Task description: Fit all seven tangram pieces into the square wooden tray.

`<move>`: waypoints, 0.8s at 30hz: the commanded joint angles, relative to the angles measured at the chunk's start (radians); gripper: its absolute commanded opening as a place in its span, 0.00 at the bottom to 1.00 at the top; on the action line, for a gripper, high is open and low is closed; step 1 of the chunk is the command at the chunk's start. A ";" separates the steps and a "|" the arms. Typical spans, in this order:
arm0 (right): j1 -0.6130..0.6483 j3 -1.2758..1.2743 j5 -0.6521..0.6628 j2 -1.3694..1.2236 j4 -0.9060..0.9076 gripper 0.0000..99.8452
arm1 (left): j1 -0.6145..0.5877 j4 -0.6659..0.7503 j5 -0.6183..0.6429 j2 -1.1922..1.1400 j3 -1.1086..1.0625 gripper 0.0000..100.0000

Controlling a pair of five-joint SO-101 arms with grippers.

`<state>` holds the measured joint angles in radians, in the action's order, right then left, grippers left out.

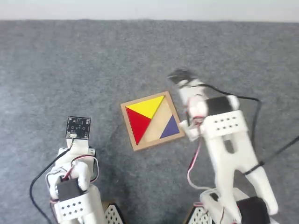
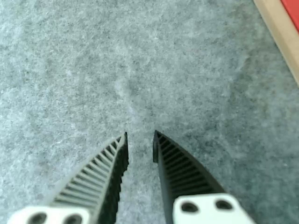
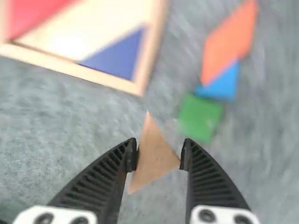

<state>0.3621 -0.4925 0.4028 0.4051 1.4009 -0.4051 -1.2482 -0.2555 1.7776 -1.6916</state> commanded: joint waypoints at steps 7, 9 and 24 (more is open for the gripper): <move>0.285 0.066 0.334 -0.251 -0.282 0.13 | -0.006 -0.006 -0.009 0.012 0.007 0.09; 0.305 0.066 0.422 -0.320 -0.337 0.13 | -0.006 -0.006 -0.009 0.012 0.007 0.09; 0.361 0.066 0.534 -0.433 -0.512 0.14 | -0.006 -0.006 -0.009 0.012 0.007 0.09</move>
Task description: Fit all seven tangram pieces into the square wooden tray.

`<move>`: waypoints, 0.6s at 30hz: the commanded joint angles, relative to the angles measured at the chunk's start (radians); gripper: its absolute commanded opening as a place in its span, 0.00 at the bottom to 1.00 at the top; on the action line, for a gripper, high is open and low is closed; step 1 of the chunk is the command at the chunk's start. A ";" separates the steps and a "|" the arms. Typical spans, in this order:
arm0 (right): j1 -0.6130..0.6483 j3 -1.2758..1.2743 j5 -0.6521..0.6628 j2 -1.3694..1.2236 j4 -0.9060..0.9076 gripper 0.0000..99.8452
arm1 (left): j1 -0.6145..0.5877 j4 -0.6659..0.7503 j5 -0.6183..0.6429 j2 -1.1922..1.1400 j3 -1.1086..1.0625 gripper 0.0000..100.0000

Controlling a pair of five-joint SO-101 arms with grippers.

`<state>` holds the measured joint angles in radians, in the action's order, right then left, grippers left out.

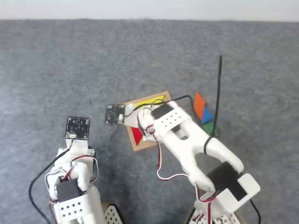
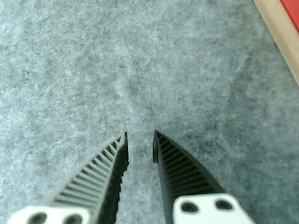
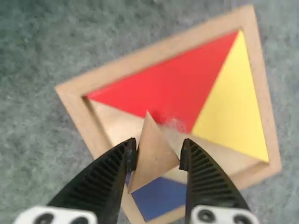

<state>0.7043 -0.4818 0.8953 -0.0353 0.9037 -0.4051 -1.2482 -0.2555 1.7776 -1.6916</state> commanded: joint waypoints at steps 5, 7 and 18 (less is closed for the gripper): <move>0.025 0.052 0.054 0.007 -0.008 0.18 | -0.006 -0.006 -0.009 0.012 0.007 0.09; 0.027 0.052 0.055 0.007 -0.008 0.27 | -0.006 -0.006 -0.009 0.012 0.007 0.09; -0.019 0.078 0.005 0.091 0.035 0.30 | -0.006 -0.006 -0.009 0.012 0.007 0.09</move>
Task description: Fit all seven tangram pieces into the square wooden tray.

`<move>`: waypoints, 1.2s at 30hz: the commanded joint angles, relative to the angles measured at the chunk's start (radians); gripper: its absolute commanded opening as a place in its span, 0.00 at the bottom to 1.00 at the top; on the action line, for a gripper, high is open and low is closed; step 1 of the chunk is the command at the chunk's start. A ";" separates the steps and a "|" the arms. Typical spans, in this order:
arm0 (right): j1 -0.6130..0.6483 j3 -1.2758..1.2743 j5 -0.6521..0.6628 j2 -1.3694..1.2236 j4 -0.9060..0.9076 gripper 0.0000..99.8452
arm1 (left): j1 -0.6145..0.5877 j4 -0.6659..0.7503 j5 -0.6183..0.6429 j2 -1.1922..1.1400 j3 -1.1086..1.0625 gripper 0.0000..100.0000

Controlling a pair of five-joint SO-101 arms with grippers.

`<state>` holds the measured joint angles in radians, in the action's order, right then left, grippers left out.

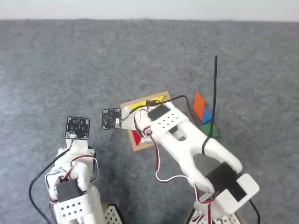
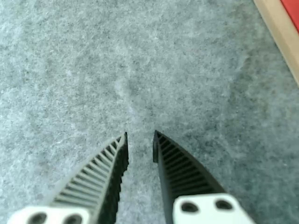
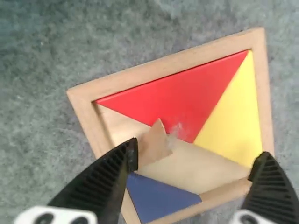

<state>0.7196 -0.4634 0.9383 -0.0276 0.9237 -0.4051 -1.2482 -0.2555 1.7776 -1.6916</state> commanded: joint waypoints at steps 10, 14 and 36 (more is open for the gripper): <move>-0.054 -0.031 -0.459 0.108 -0.216 0.02 | -0.006 -0.006 -0.009 0.012 0.007 0.09; -0.054 -0.043 -0.462 0.039 -0.272 0.01 | -0.006 -0.006 -0.009 0.012 0.007 0.09; 0.070 -0.012 -0.382 0.018 -0.038 0.01 | -0.006 -0.006 -0.009 0.012 0.007 0.09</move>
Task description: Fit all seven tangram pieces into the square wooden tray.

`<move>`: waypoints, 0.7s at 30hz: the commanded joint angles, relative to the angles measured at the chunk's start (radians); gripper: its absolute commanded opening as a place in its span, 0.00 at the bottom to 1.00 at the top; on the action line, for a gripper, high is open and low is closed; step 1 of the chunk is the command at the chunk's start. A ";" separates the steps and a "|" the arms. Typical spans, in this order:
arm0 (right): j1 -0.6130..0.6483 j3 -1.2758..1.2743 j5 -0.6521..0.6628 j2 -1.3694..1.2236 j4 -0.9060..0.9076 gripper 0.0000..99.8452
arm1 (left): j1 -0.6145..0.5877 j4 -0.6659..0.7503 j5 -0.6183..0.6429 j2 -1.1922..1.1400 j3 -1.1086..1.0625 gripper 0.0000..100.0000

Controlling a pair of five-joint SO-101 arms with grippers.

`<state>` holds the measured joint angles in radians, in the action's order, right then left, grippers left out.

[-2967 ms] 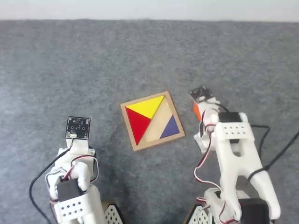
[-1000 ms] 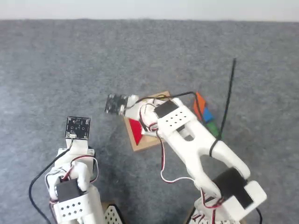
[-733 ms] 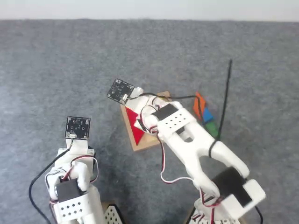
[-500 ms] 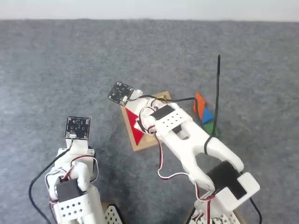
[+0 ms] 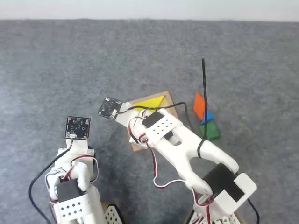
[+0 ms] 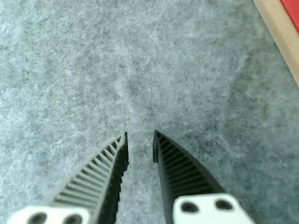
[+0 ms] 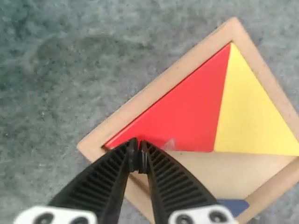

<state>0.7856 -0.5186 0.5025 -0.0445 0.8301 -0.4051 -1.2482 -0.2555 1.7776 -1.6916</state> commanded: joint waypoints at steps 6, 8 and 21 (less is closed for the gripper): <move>-0.067 0.034 0.038 0.205 0.101 0.01 | -0.006 -0.006 -0.009 0.012 0.007 0.09; -0.127 0.012 0.011 0.245 0.065 0.01 | -0.006 -0.006 -0.009 0.012 0.007 0.09; -0.108 -0.055 -0.009 0.061 -0.068 0.01 | -0.006 -0.006 -0.009 0.012 0.007 0.09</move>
<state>0.6475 -0.5831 0.4626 0.0292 0.7795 -0.4051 -1.2482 -0.2555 1.7776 -1.6916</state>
